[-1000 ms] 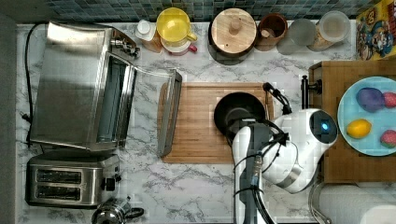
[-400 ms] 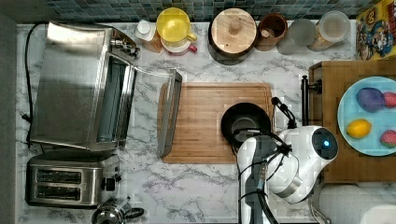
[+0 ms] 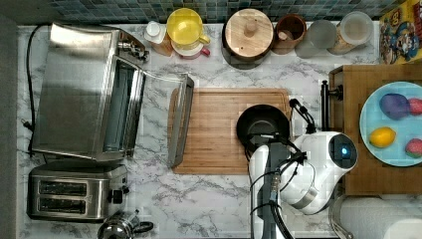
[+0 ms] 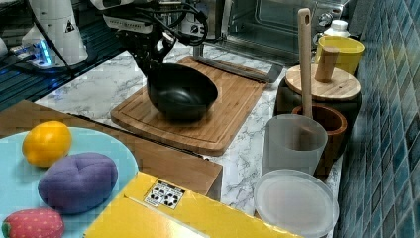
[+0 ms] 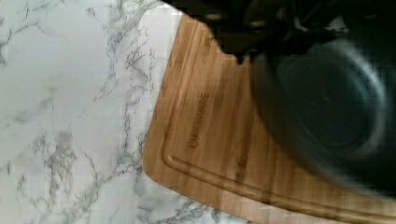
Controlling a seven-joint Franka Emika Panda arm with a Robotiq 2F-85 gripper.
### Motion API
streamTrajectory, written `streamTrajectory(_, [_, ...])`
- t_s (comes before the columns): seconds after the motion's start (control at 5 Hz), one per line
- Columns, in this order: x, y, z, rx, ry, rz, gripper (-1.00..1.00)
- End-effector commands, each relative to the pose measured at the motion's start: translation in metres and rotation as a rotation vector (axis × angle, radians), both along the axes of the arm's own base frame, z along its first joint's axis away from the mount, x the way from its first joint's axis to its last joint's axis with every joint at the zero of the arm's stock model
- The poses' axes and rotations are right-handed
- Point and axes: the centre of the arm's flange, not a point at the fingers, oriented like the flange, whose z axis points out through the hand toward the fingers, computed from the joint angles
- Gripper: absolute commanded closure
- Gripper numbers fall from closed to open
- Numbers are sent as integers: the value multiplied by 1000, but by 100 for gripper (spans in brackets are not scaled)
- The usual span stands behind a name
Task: Put the bowl on the board.
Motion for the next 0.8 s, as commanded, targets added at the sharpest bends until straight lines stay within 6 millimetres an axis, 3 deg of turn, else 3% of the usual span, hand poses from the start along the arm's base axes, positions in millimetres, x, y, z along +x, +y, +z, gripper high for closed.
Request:
streamTrajectory(0.2, [61, -1, 29, -30, 10, -10, 0])
streamTrajectory(0.4, [68, -2, 30, 5, 55, -2, 0])
streamTrajectory(0.8, [63, 4, 45, -38, 27, 10, 0])
